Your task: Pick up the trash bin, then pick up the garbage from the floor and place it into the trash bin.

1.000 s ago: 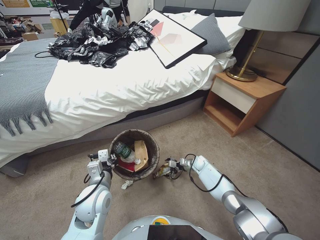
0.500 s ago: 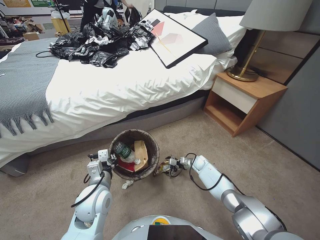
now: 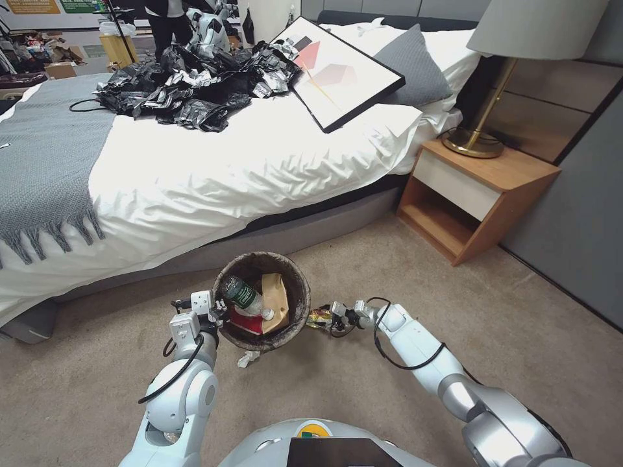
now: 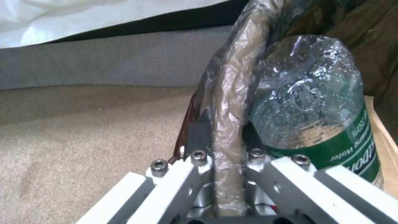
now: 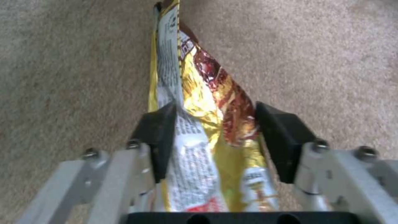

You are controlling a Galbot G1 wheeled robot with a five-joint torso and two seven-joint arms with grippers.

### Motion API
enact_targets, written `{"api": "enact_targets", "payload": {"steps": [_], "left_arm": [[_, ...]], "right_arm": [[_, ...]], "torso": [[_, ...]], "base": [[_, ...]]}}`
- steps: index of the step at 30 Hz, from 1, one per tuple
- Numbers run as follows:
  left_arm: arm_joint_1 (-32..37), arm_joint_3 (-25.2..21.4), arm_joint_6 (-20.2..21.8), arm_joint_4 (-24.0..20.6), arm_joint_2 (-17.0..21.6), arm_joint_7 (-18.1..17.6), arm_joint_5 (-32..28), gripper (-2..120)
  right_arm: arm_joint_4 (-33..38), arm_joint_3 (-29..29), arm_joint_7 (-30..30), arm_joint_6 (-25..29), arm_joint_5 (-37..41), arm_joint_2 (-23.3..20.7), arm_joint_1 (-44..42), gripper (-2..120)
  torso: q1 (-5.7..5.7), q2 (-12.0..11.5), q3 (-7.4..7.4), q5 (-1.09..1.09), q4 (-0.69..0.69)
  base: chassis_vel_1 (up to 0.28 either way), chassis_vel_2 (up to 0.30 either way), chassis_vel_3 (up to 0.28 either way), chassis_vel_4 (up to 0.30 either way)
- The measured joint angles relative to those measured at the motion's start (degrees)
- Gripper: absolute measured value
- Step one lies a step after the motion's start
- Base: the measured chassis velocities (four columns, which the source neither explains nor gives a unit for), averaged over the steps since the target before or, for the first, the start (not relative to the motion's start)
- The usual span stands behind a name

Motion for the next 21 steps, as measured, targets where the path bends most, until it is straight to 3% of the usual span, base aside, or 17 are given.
{"api": "enact_targets", "payload": {"steps": [13,21], "left_arm": [[0.00,0.00,0.00,0.00,0.00,0.00,0.00,0],[0.00,0.00,0.00,0.00,0.00,0.00,0.00,0]], "right_arm": [[1.02,0.29,0.89,0.29,0.73,-0.31,-0.32,0],[0.88,0.50,1.26,0.81,0.47,-0.18,-0.37,0]], "torso": [[0.00,0.00,-0.01,-0.01,0.00],[0.00,0.00,-0.01,-0.01,0.00]], "base": [[0.000,0.000,0.000,0.000],[0.000,0.000,0.000,0.000]]}}
